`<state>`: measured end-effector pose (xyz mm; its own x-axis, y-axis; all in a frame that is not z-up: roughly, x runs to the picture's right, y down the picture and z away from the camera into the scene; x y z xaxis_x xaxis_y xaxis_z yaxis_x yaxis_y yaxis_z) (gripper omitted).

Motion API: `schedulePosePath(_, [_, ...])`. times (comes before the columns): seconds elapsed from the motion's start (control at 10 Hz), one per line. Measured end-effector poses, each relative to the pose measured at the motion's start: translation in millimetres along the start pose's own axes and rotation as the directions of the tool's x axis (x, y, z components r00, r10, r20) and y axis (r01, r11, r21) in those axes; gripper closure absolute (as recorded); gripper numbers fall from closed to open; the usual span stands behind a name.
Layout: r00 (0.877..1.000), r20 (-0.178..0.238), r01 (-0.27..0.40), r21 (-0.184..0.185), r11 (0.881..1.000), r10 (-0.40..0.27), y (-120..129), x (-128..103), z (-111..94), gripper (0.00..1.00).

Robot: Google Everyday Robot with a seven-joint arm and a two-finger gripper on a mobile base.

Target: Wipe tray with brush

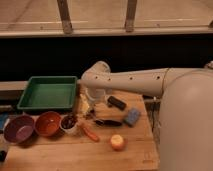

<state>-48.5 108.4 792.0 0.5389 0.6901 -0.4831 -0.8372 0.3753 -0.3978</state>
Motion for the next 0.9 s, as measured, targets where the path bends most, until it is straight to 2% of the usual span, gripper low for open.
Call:
schedulePosePath(0.3, [0.997,-0.046,-0.062,-0.006,0.998,0.062,-25,14,10,0.26])
schedulePosePath(0.4, [0.996,-0.062,-0.063,-0.011,0.998,0.062,-25,15,19,0.26])
schedulePosePath(0.5, [0.997,-0.071,-0.035,-0.011,0.999,0.034,-18,14,25,0.26])
schedulePosePath(0.7, [0.999,-0.037,-0.005,0.018,1.0,0.005,-11,12,26,0.26])
schedulePosePath(0.9, [0.999,0.003,0.035,0.056,0.998,-0.035,-3,4,7,0.26])
